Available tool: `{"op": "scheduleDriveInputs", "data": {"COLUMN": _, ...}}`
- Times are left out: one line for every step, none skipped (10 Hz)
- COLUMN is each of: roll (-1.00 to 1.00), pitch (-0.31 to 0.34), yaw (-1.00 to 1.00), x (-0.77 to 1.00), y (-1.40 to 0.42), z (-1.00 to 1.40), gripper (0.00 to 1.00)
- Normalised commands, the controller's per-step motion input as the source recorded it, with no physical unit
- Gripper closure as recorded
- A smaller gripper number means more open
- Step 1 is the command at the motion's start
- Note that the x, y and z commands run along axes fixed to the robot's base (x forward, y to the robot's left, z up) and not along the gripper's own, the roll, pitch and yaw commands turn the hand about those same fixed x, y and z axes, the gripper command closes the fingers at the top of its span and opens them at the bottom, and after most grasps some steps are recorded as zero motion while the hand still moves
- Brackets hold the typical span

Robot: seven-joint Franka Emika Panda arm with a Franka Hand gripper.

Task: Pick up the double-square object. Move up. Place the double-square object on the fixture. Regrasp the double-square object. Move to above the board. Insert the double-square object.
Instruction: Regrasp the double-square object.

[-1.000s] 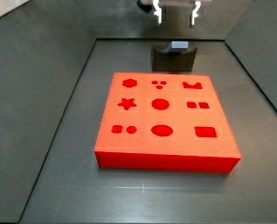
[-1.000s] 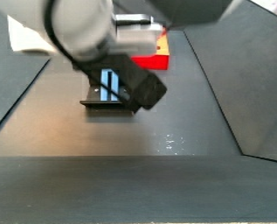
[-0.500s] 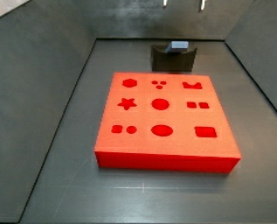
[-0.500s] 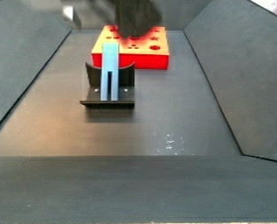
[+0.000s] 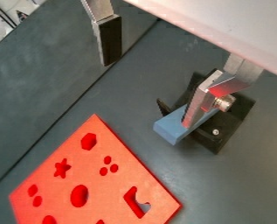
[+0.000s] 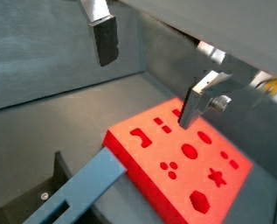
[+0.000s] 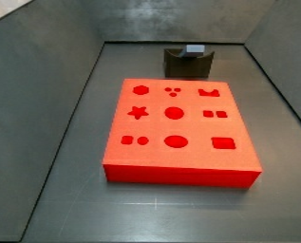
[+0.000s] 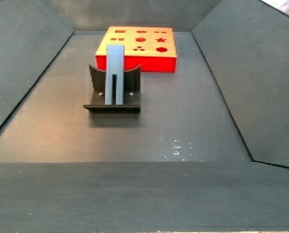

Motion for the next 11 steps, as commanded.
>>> {"op": "scheduleDriveInputs", "data": {"roll": 1.0, "pitch": 0.009, "yaw": 0.01, "x": -0.04, "y": -0.25, "z": 0.09, "gripper": 0.0}}
{"op": "scheduleDriveInputs", "data": {"roll": 1.0, "pitch": 0.003, "yaw": 0.01, "x": -0.04, "y": -0.05, "z": 0.05, "gripper": 0.0}}
{"op": "scheduleDriveInputs", "data": {"roll": 1.0, "pitch": 0.0, "yaw": 0.01, "x": -0.04, "y": -0.03, "z": 0.04, "gripper": 0.0}}
{"op": "scheduleDriveInputs", "data": {"roll": 1.0, "pitch": -0.005, "yaw": 0.01, "x": -0.02, "y": -0.04, "z": 0.02, "gripper": 0.0}}
{"op": "scheduleDriveInputs", "data": {"roll": 1.0, "pitch": -0.009, "yaw": 0.02, "x": -0.01, "y": -0.03, "z": 0.02, "gripper": 0.0}}
{"op": "scheduleDriveInputs", "data": {"roll": 1.0, "pitch": -0.011, "yaw": 0.02, "x": -0.01, "y": -0.02, "z": 0.02, "gripper": 0.0}}
{"op": "scheduleDriveInputs", "data": {"roll": 1.0, "pitch": -0.009, "yaw": 0.02, "x": -0.01, "y": -0.02, "z": 0.02, "gripper": 0.0}}
{"op": "scheduleDriveInputs", "data": {"roll": 1.0, "pitch": -0.004, "yaw": 0.02, "x": -0.01, "y": -0.02, "z": 0.01, "gripper": 0.0}}
{"op": "scheduleDriveInputs", "data": {"roll": 1.0, "pitch": 0.004, "yaw": 0.02, "x": 0.0, "y": -0.02, "z": 0.01, "gripper": 0.0}}
{"op": "scheduleDriveInputs", "data": {"roll": 1.0, "pitch": 0.01, "yaw": 0.02, "x": 0.02, "y": -0.03, "z": 0.0, "gripper": 0.0}}
{"op": "scheduleDriveInputs", "data": {"roll": 1.0, "pitch": 0.019, "yaw": 0.03, "x": 0.02, "y": -0.02, "z": 0.0, "gripper": 0.0}}
